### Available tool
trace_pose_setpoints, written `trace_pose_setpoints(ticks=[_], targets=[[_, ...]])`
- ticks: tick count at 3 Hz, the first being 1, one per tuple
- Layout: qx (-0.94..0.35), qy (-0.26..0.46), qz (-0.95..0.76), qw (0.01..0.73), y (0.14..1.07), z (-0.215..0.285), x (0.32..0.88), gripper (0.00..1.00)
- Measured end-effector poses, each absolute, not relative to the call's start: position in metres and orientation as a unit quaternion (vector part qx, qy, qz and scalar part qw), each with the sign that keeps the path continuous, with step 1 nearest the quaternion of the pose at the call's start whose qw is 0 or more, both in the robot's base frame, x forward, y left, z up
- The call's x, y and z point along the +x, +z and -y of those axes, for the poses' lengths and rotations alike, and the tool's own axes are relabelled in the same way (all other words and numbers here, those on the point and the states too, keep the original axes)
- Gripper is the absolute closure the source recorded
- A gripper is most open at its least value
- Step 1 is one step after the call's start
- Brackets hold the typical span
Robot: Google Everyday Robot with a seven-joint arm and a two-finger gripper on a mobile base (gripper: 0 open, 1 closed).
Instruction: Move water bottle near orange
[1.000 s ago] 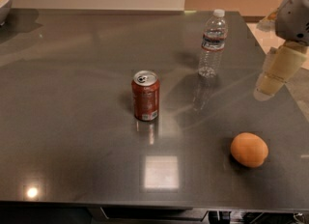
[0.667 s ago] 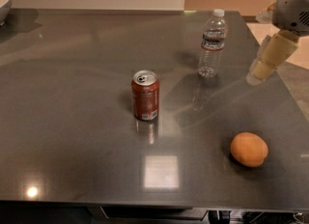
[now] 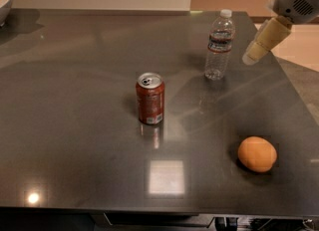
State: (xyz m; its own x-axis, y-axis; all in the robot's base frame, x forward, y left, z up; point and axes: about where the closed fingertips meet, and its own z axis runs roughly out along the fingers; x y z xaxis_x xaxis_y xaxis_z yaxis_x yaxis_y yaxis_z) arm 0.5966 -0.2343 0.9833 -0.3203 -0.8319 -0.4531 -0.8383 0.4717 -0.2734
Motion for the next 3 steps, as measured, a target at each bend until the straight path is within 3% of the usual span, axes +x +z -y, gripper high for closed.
trace_pose_setpoints(ticks=[3], targets=[[-0.417,0.052,-0.853,0.310,0.958,0.236,0.673,0.00]])
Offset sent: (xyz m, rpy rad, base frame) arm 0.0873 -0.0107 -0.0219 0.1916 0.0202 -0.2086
